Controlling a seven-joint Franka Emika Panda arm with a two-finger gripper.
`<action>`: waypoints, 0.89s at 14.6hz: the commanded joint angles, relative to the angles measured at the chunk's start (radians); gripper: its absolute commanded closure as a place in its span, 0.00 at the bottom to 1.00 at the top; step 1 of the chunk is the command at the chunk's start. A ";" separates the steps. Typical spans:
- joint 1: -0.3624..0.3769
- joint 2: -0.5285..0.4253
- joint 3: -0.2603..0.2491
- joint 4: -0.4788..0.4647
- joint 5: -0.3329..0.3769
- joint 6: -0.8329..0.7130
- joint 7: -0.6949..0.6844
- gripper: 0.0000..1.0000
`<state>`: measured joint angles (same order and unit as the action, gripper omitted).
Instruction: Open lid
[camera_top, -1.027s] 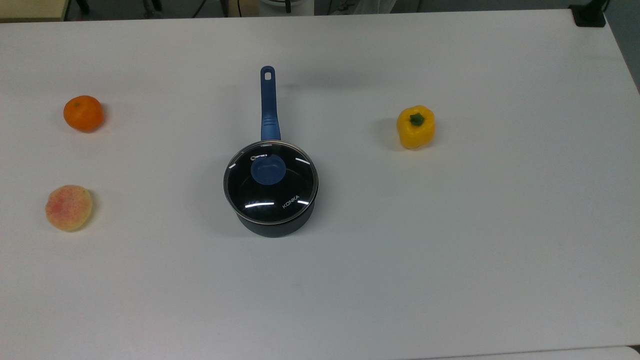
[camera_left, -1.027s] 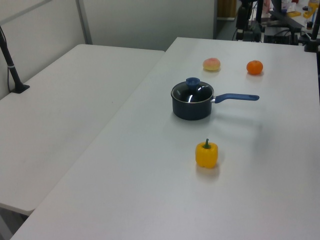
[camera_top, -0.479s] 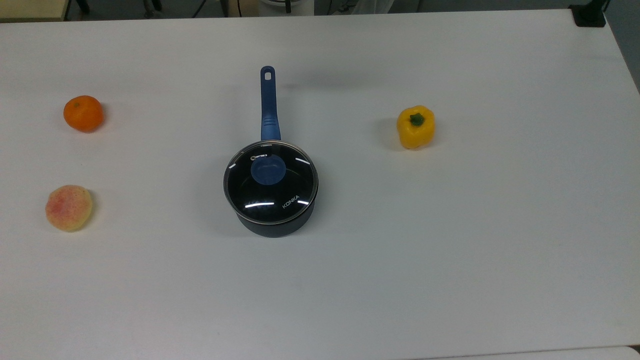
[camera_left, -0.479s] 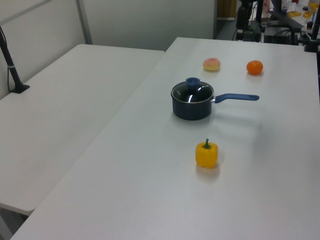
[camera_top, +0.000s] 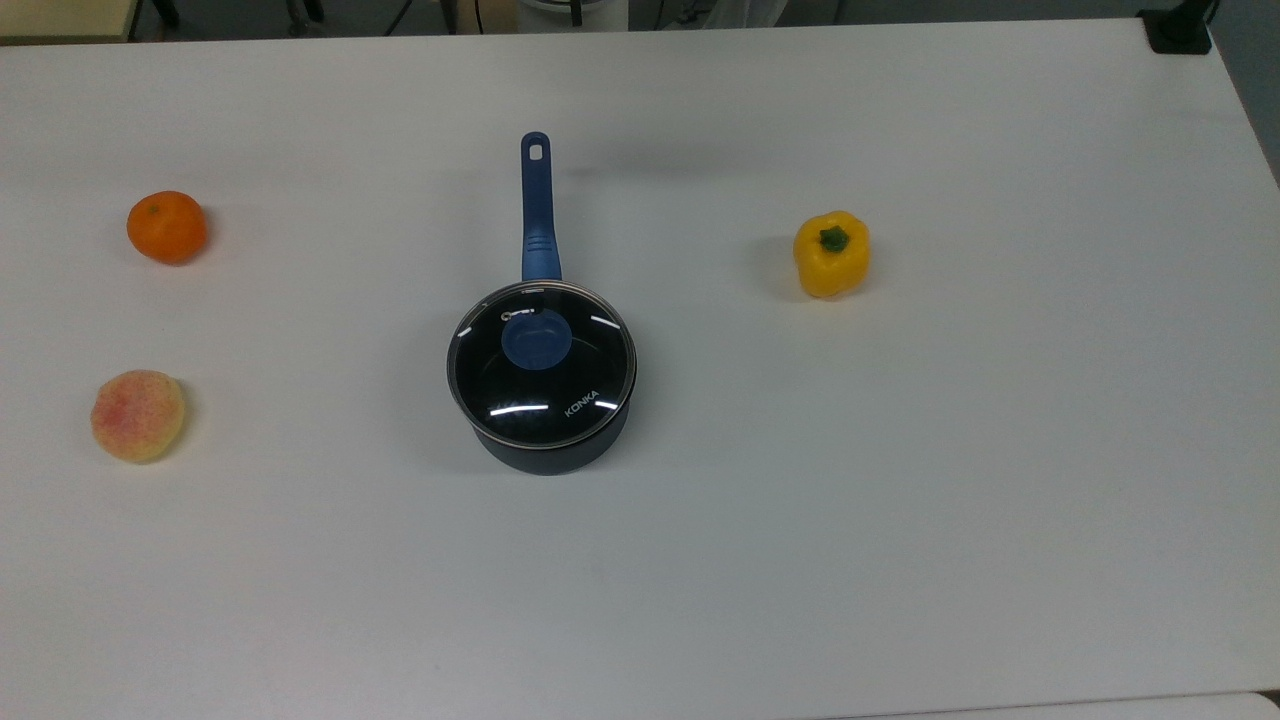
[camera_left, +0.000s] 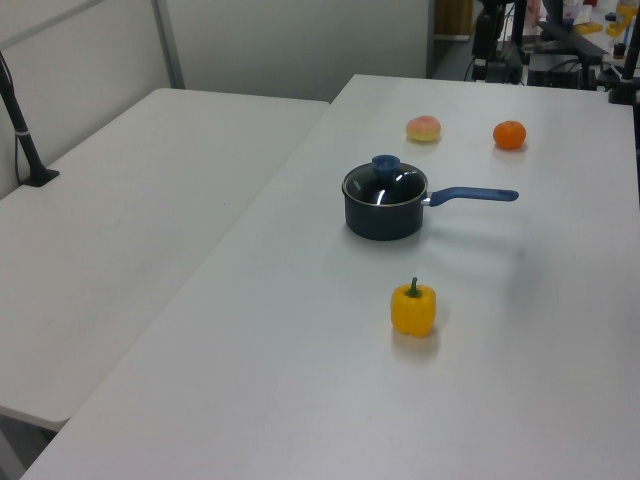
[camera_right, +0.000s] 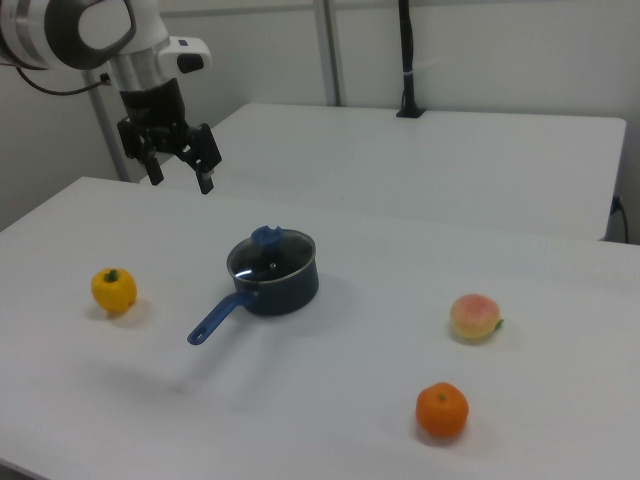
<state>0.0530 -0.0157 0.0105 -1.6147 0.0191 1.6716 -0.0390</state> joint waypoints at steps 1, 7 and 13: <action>-0.004 -0.026 -0.003 -0.030 0.007 -0.003 -0.029 0.00; -0.001 0.003 -0.001 -0.010 0.018 0.000 -0.036 0.00; -0.038 0.151 0.006 0.131 0.019 0.057 -0.050 0.00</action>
<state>0.0390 0.0754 0.0105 -1.5441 0.0190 1.6805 -0.0535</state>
